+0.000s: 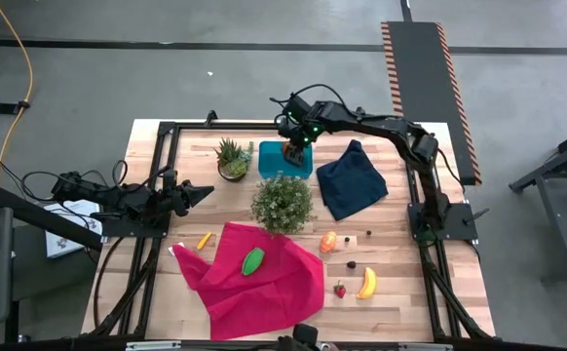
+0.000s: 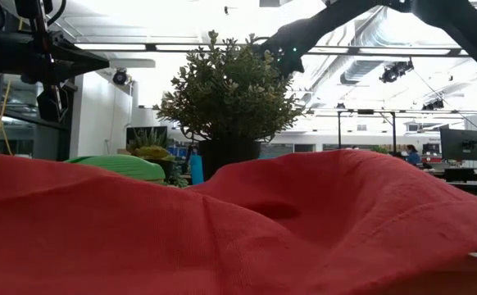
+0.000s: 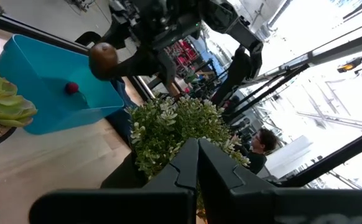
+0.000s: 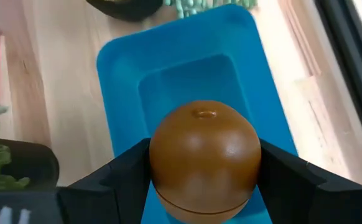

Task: Pick and placing Produce into tupperware
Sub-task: Put the brown kiwi into the blue bin, then put the yellow banana into the blue bin

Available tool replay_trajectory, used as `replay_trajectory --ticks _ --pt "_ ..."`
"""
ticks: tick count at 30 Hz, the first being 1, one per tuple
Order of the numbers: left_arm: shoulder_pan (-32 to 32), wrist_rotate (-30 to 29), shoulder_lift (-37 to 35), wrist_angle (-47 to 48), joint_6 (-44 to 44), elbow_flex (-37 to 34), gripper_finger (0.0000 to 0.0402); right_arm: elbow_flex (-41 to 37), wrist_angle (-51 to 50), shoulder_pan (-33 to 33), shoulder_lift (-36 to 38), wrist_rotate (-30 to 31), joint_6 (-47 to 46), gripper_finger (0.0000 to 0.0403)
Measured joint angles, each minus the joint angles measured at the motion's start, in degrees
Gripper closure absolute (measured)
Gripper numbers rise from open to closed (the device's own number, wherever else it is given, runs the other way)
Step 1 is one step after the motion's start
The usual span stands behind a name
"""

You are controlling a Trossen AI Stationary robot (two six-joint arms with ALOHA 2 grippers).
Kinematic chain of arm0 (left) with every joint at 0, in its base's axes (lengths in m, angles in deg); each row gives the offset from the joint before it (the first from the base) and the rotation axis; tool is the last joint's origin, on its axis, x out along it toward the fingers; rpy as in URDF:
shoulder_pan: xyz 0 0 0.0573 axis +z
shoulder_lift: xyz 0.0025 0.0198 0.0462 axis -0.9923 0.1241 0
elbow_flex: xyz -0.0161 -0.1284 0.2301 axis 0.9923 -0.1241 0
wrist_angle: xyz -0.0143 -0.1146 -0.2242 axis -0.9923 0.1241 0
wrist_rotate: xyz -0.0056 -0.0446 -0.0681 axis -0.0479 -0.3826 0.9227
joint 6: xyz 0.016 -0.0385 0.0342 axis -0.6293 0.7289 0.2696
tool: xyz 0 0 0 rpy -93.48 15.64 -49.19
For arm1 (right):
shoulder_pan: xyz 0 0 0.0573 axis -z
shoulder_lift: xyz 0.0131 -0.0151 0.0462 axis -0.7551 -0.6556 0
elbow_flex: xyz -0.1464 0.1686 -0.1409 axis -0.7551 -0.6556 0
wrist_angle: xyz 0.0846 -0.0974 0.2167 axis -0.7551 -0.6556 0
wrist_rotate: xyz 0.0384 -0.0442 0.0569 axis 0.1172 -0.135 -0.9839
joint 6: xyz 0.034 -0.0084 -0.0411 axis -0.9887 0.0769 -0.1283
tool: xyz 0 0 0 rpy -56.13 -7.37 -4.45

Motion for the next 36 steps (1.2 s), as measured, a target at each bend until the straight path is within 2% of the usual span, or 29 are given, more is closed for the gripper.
replay_trajectory --ticks 25,36 --pt "0.0 0.2 0.0 0.0 0.4 0.0 0.0401 0.0 -0.2 0.2 -4.6 4.2 0.9 0.0164" --pt "0.0 0.2 0.0 0.0 0.4 0.0 0.0401 0.0 0.6 0.2 -4.6 4.0 0.5 0.0117"
